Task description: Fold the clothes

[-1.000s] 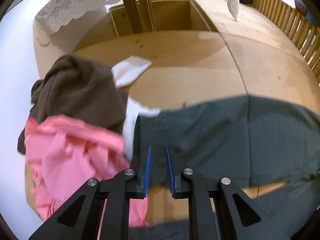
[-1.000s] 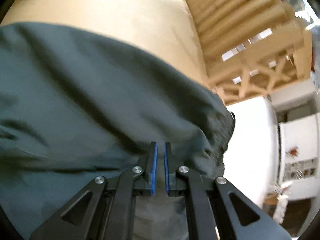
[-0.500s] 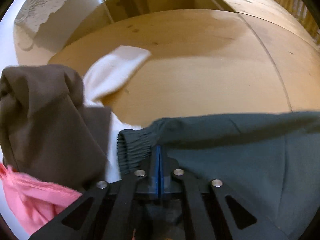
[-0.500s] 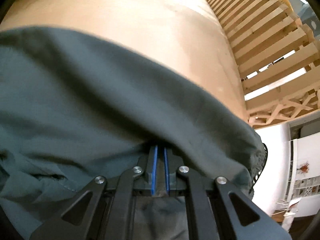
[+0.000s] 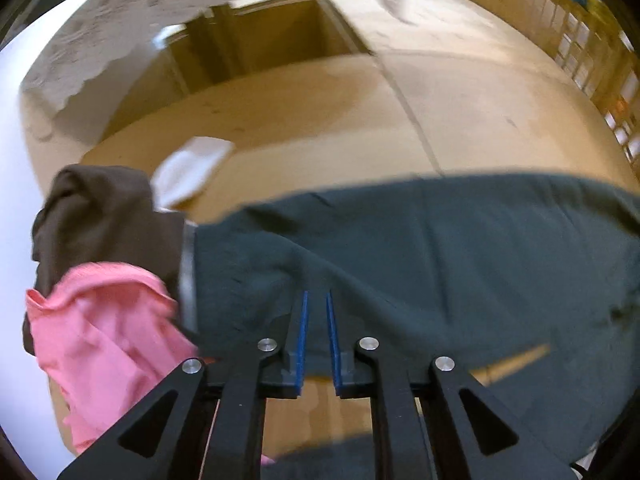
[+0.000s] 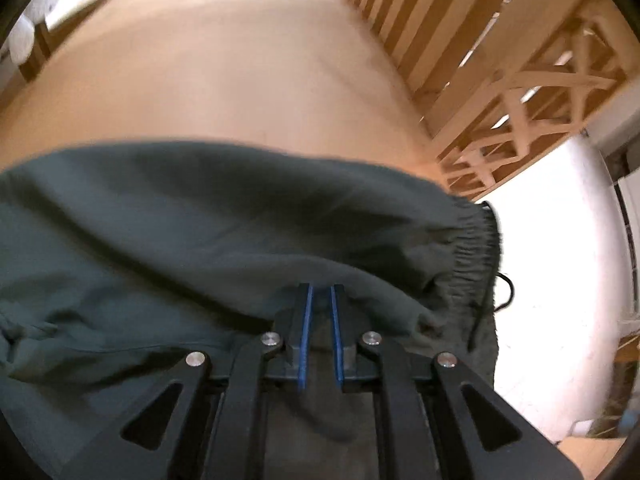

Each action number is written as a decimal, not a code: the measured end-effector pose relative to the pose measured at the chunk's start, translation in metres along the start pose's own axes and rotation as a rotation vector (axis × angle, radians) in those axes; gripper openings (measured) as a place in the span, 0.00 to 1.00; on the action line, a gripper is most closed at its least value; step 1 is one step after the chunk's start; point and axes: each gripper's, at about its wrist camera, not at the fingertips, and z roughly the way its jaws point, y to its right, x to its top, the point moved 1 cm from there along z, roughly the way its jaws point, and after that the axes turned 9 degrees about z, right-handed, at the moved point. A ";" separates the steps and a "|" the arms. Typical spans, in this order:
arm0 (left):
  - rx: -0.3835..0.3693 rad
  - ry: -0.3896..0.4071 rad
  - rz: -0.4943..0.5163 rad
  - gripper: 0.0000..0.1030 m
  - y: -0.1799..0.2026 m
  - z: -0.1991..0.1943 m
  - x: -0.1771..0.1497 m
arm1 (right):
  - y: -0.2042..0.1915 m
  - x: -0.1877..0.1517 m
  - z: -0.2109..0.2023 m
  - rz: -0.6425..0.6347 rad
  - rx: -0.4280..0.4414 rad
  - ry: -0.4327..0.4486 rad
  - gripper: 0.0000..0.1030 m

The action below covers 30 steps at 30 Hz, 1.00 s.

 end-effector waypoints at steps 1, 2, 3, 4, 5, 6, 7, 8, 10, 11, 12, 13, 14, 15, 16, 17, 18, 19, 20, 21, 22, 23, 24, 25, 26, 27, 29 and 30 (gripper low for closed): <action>-0.011 -0.009 0.025 0.10 0.013 -0.002 -0.004 | 0.006 -0.002 -0.001 0.002 -0.003 0.000 0.09; -0.019 -0.015 0.038 0.10 0.020 -0.003 -0.010 | 0.012 -0.004 -0.002 0.005 -0.006 0.000 0.09; -0.026 -0.020 0.051 0.10 0.027 -0.009 -0.021 | 0.018 -0.007 -0.003 0.007 -0.009 0.001 0.13; -0.029 -0.025 0.054 0.12 0.030 -0.015 -0.032 | 0.024 -0.011 -0.006 0.014 -0.011 0.002 0.19; -0.032 -0.031 0.056 0.14 0.032 -0.022 -0.042 | 0.031 -0.025 -0.022 0.044 -0.005 0.013 0.33; -0.032 -0.041 0.042 0.17 0.031 -0.028 -0.058 | 0.028 -0.049 -0.047 0.080 -0.004 0.021 0.43; -0.031 -0.052 0.028 0.20 0.029 -0.035 -0.074 | 0.042 -0.063 -0.056 0.118 -0.008 0.020 0.44; -0.031 -0.068 -0.004 0.21 0.023 -0.039 -0.090 | 0.058 -0.077 -0.062 0.155 -0.011 0.016 0.44; -0.030 -0.100 -0.069 0.22 0.011 -0.045 -0.122 | 0.093 -0.101 -0.057 0.223 -0.014 -0.015 0.44; -0.025 -0.113 -0.101 0.22 0.006 -0.046 -0.135 | 0.106 -0.118 -0.057 0.268 -0.017 -0.031 0.44; -0.023 -0.124 -0.142 0.22 0.000 -0.049 -0.151 | 0.118 -0.134 -0.058 0.313 -0.017 -0.046 0.44; -0.025 -0.136 -0.183 0.22 -0.006 -0.051 -0.168 | 0.128 -0.143 -0.056 0.359 -0.006 -0.059 0.44; -0.025 -0.154 -0.216 0.22 -0.010 -0.051 -0.182 | 0.136 -0.149 -0.055 0.409 0.014 -0.073 0.44; -0.025 -0.173 -0.248 0.22 -0.015 -0.051 -0.196 | 0.134 -0.147 -0.060 0.415 0.036 -0.060 0.44; -0.022 -0.180 -0.253 0.22 -0.016 -0.050 -0.200 | 0.131 -0.144 -0.065 0.422 0.059 -0.046 0.44; -0.014 -0.182 -0.247 0.22 -0.016 -0.050 -0.200 | 0.127 -0.140 -0.070 0.420 0.078 -0.030 0.44; -0.006 -0.177 -0.231 0.22 -0.014 -0.052 -0.196 | 0.117 -0.131 -0.077 0.382 0.078 -0.001 0.44; -0.003 -0.160 -0.208 0.22 -0.011 -0.055 -0.186 | 0.106 -0.119 -0.083 0.337 0.076 0.028 0.44; -0.003 -0.140 -0.189 0.22 -0.007 -0.057 -0.175 | 0.090 -0.101 -0.083 0.262 0.070 0.052 0.44; -0.005 -0.115 -0.172 0.22 -0.002 -0.059 -0.160 | 0.074 -0.086 -0.084 0.198 0.066 0.060 0.44; -0.016 -0.090 -0.148 0.22 0.004 -0.060 -0.142 | 0.056 -0.075 -0.086 0.137 0.055 0.063 0.44; -0.025 -0.071 -0.111 0.22 0.013 -0.057 -0.121 | 0.042 -0.063 -0.084 0.085 0.031 0.076 0.44; -0.034 -0.052 -0.074 0.22 0.022 -0.055 -0.101 | 0.029 -0.051 -0.081 0.035 0.008 0.087 0.44; -0.042 -0.034 -0.036 0.22 0.031 -0.053 -0.080 | 0.026 -0.035 -0.069 -0.004 -0.006 0.098 0.44; -0.045 -0.024 0.000 0.22 0.039 -0.048 -0.062 | 0.022 -0.020 -0.058 -0.042 -0.017 0.105 0.45; -0.048 -0.014 0.035 0.22 0.046 -0.043 -0.043 | 0.013 -0.010 -0.053 -0.081 -0.014 0.100 0.45; -0.063 0.000 0.114 0.26 0.066 -0.027 -0.004 | -0.003 0.008 -0.044 -0.159 -0.010 0.089 0.45; -0.063 0.004 0.158 0.29 0.076 -0.020 0.012 | -0.011 0.017 -0.039 -0.197 -0.007 0.083 0.45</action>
